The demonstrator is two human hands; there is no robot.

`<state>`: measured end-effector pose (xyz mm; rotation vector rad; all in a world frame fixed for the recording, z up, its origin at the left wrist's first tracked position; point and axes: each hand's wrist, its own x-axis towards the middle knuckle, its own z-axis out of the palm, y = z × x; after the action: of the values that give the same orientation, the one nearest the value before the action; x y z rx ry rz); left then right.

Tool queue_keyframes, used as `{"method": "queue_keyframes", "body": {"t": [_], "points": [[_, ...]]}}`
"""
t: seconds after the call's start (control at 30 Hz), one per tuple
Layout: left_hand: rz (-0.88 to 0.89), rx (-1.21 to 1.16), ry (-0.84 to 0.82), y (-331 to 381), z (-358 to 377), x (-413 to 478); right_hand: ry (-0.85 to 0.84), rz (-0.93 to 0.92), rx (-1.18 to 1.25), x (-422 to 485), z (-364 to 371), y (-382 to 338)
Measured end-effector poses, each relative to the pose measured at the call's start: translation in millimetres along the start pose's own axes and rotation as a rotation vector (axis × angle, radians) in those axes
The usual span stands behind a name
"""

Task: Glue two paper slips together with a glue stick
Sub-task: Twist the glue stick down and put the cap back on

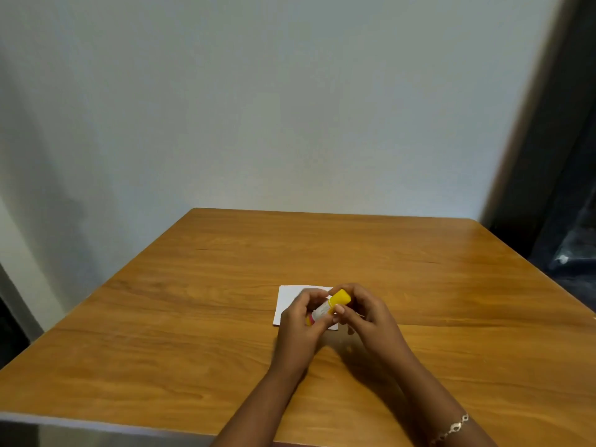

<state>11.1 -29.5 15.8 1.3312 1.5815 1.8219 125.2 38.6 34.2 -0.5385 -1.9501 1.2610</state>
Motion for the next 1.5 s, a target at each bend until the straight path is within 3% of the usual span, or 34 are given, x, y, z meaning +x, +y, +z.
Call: {"method": "queue_keyframes", "body": {"t": [0.1, 0.27, 0.53, 0.6, 0.7, 0.8, 1.0, 1.5], "points": [[0.044, 0.119, -0.051, 0, 1, -1, 0.064, 0.031, 0.069, 1, -5, 4], [0.026, 0.106, -0.027, -1, 2, 1, 0.057, 0.087, 0.229, 4, -5, 6], [0.026, 0.124, 0.026, -3, 2, 0, 0.275, 0.112, 0.282, 7, 19, 1], [0.030, 0.122, 0.049, -2, 2, -1, 0.255, 0.097, 0.278, 4, 24, 4], [0.052, 0.182, 0.040, -2, 2, 0, 0.176, 0.103, 0.225, -1, 23, 9], [0.053, 0.260, 0.021, -4, 3, 1, 0.244, 0.069, 0.187, 0, 5, 7], [0.067, 0.475, 0.165, -11, 3, 4, 0.381, 0.058, -0.230, 18, -41, 18], [0.056, 0.696, 0.068, -18, 6, 8, 0.379, 0.077, -0.429, 13, -35, 43]]}}
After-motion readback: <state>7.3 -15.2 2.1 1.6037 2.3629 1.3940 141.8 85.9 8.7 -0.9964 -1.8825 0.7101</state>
